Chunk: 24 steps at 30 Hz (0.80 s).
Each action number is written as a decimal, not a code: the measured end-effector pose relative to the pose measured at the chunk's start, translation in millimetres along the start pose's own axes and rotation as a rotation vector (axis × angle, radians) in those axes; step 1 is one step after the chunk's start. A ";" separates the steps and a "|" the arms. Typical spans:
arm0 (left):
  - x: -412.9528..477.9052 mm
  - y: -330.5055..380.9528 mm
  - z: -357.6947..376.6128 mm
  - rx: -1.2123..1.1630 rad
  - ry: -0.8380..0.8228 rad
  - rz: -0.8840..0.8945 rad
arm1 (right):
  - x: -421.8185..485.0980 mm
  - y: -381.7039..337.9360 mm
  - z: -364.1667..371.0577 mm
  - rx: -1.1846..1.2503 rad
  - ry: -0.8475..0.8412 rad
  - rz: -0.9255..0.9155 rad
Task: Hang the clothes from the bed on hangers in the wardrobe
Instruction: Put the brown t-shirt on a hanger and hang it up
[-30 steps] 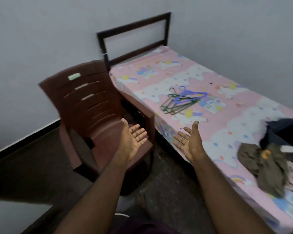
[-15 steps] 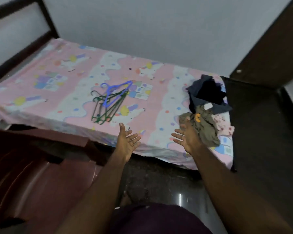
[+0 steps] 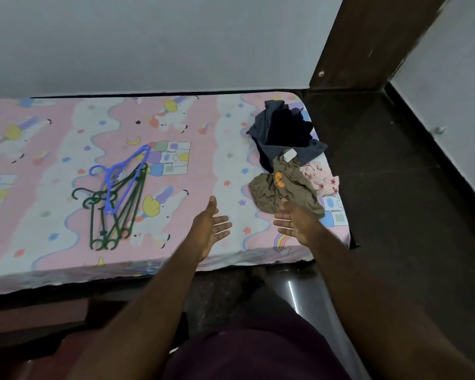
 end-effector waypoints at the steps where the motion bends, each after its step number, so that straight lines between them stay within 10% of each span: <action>1: 8.9 4.1 3.8 0.005 -0.003 -0.008 | 14.0 -4.8 -4.4 0.001 0.013 -0.002; 11: 121.9 54.3 64.2 -0.141 0.103 -0.146 | 199.2 -53.0 -57.0 -0.307 0.189 0.003; 24: 214.4 77.4 117.2 -0.029 0.204 -0.252 | 313.6 -112.5 -69.6 -0.805 0.019 -0.011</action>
Point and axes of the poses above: each hand's wrist, its own x-axis towards the middle knuckle, its own z-axis out of the palm, y = z × x, the point moved 2 cm from there along x, towards the middle knuckle, and after that the axes turned 3 degrees about -x, right-handed, at the moved point
